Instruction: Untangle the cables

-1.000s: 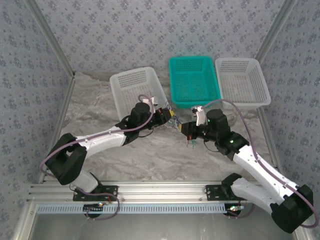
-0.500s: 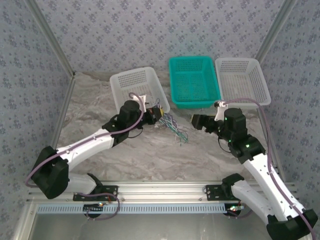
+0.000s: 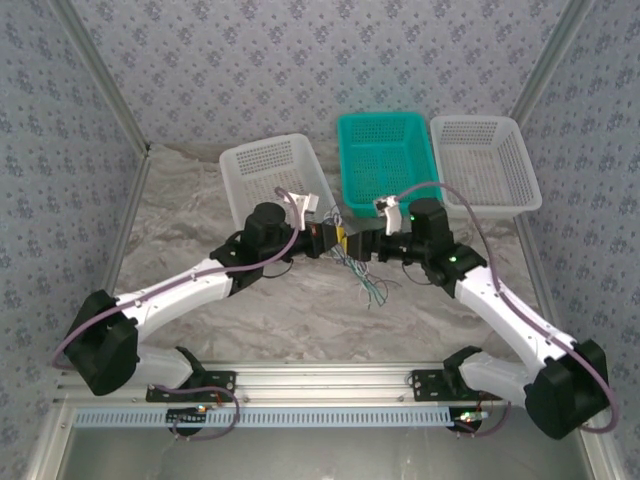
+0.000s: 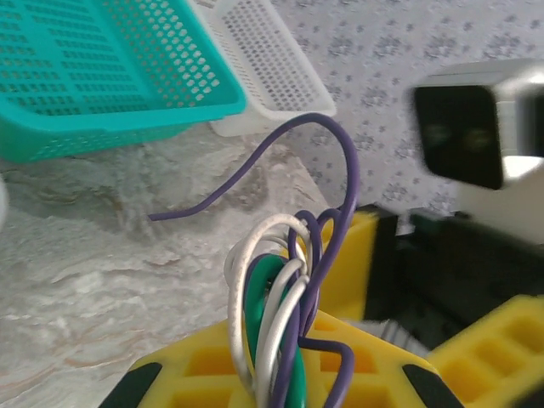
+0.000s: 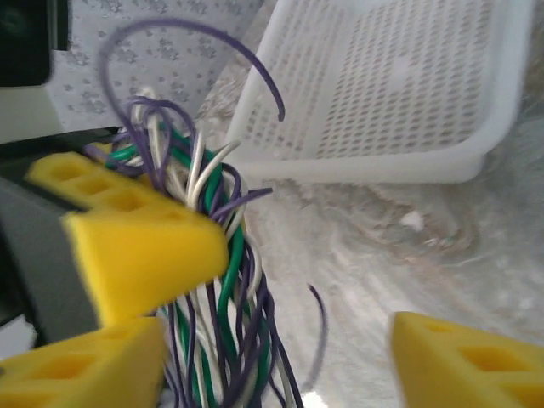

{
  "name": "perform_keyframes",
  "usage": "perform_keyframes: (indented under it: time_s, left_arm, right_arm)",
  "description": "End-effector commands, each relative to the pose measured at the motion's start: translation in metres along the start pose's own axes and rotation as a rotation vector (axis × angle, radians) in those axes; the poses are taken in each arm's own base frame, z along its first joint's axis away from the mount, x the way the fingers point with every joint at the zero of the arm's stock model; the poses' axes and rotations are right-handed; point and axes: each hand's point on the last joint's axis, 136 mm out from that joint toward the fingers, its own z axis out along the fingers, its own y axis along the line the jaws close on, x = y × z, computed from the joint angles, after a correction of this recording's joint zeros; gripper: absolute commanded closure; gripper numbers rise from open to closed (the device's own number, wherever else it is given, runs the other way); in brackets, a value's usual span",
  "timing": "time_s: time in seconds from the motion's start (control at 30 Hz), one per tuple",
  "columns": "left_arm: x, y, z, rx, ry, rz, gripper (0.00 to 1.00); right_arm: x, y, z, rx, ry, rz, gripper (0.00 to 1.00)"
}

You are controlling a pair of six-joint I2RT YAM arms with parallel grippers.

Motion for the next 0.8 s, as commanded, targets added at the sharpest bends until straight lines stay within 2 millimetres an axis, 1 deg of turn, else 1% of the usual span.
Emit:
perform_keyframes:
  time_s: [0.0, 0.03, 0.1, 0.13, 0.17, 0.2, 0.27, 0.3, 0.33, 0.43, 0.5, 0.53, 0.57, 0.6, 0.7, 0.77]
  left_arm:
    - [-0.018, -0.034, -0.005, 0.107, -0.042, 0.064, 1.0]
    - [-0.019, -0.034, -0.006, 0.106, -0.048, 0.064, 1.0]
    - [-0.02, -0.035, -0.01, 0.106, -0.059, 0.072, 1.0]
    - [-0.02, -0.034, -0.012, 0.103, -0.063, 0.076, 1.0]
    - [-0.021, -0.034, -0.013, 0.099, -0.069, 0.079, 0.96]
    - [-0.02, -0.032, -0.014, 0.09, -0.073, 0.078, 0.86]
    - [-0.02, -0.029, -0.016, 0.078, -0.085, 0.075, 0.62]
    - [-0.02, -0.028, -0.016, 0.082, -0.088, 0.073, 0.55]
    - [-0.019, -0.028, -0.015, 0.088, -0.085, 0.071, 0.53]
    - [-0.015, -0.036, -0.008, 0.145, -0.055, 0.064, 0.52]
    - [-0.011, -0.04, -0.001, 0.178, -0.028, 0.055, 0.52]
    - [-0.01, -0.04, 0.002, 0.183, -0.024, 0.051, 0.54]
    - [-0.008, -0.04, 0.005, 0.184, -0.025, 0.041, 0.6]
    - [-0.008, -0.04, 0.008, 0.189, -0.031, 0.029, 0.69]
    - [-0.007, -0.041, 0.017, 0.218, -0.04, -0.015, 0.91]
    - [-0.008, -0.037, 0.019, 0.212, -0.054, -0.035, 1.0]
  right_arm:
    - [-0.013, 0.025, 0.006, -0.103, -0.019, -0.034, 0.51]
    - [-0.012, 0.026, 0.008, -0.109, -0.017, -0.032, 0.63]
    - [-0.011, 0.026, 0.009, -0.115, -0.02, -0.026, 0.91]
    - [-0.012, 0.025, 0.008, -0.11, -0.027, -0.023, 1.0]
    - [-0.013, 0.023, 0.006, -0.1, -0.038, -0.016, 1.0]
    - [-0.015, 0.022, 0.003, -0.085, -0.059, -0.01, 1.0]
    - [-0.022, 0.019, -0.003, -0.066, -0.112, 0.01, 1.0]
    - [-0.025, 0.018, -0.006, -0.059, -0.142, 0.027, 1.0]
    - [-0.028, 0.017, -0.009, -0.056, -0.168, 0.045, 1.0]
    - [-0.034, 0.017, -0.012, -0.067, -0.211, 0.093, 1.0]
    - [-0.037, 0.018, -0.012, -0.07, -0.223, 0.118, 1.0]
    - [-0.039, 0.019, -0.013, -0.077, -0.231, 0.123, 1.0]
    - [-0.042, 0.021, -0.014, -0.086, -0.241, 0.13, 1.0]
    - [-0.044, 0.022, -0.014, -0.091, -0.254, 0.14, 1.0]
    - [-0.048, 0.019, -0.017, -0.077, -0.284, 0.172, 1.0]
    - [-0.049, 0.016, -0.02, -0.055, -0.292, 0.181, 1.0]
